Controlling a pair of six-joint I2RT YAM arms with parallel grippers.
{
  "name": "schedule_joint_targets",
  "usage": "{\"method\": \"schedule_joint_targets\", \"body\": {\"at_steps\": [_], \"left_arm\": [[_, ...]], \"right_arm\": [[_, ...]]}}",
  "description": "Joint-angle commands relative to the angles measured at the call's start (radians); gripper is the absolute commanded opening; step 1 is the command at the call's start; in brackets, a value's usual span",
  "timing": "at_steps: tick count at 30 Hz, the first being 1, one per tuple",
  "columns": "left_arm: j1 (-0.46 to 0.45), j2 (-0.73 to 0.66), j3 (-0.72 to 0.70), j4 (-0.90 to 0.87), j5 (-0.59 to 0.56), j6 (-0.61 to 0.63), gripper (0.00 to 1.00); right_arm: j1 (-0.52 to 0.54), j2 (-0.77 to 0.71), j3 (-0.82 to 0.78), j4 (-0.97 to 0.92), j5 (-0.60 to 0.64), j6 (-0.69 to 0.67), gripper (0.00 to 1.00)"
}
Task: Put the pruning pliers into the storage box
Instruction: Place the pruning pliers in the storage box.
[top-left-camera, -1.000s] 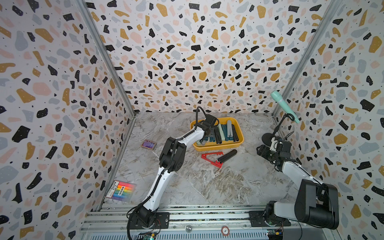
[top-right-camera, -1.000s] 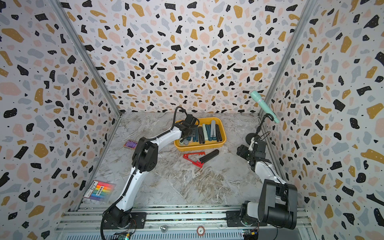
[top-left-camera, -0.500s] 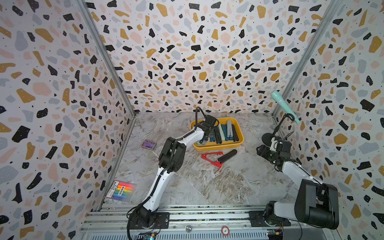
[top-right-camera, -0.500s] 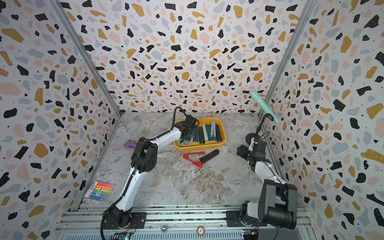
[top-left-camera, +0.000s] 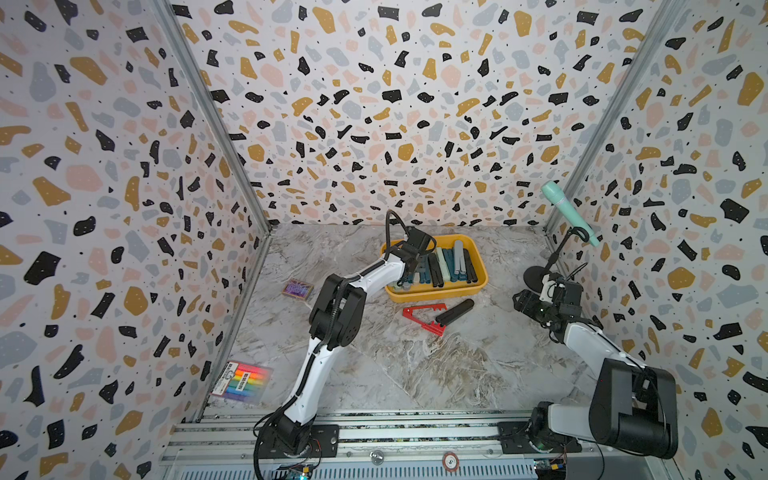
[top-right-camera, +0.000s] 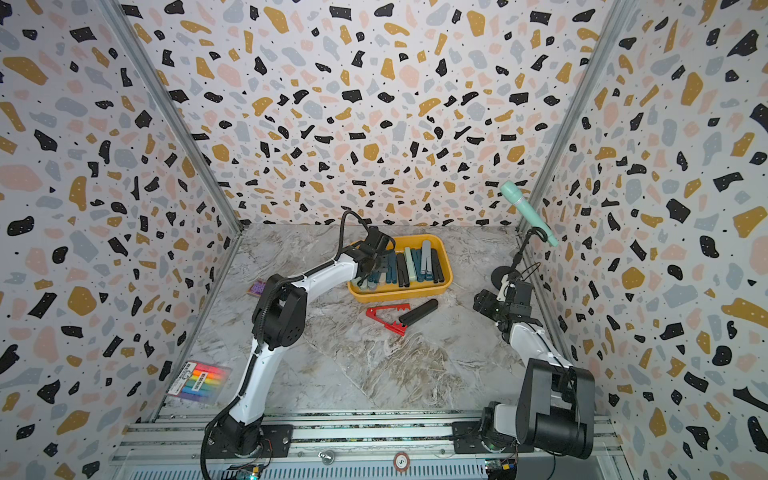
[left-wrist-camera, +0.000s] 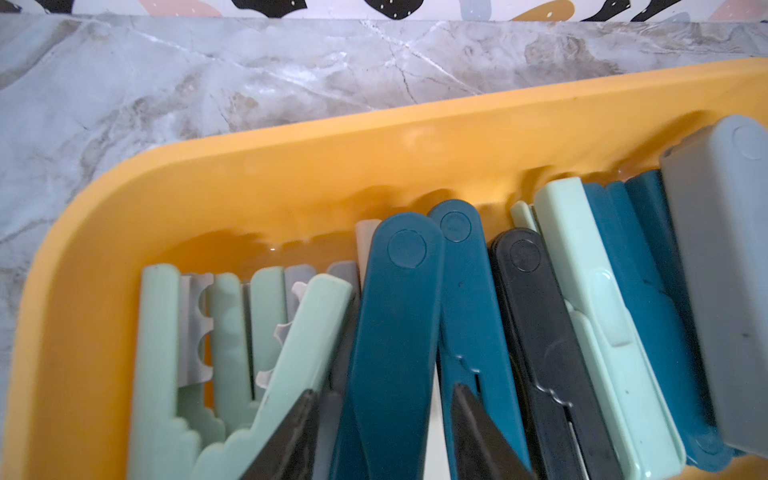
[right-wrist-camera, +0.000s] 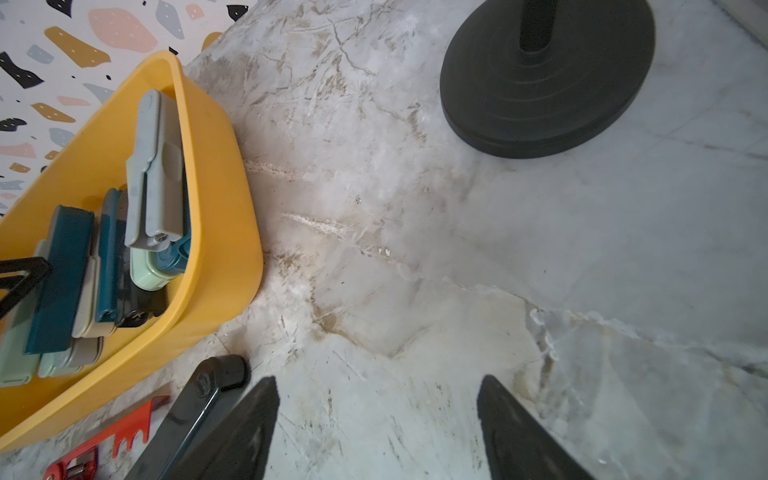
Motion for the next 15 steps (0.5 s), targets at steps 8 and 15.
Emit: {"method": "schedule_joint_targets", "body": {"at_steps": [8, 15], "left_arm": [[-0.013, -0.145, -0.132, 0.091, -0.073, 0.033, 0.62], [-0.039, -0.245, -0.221, 0.143, -0.1, 0.058, 0.65]], "right_arm": [[0.035, -0.003, 0.027, -0.036, -0.006, 0.0, 0.77], [0.25, 0.002, -0.028, 0.018, 0.039, 0.195, 0.77]]}}
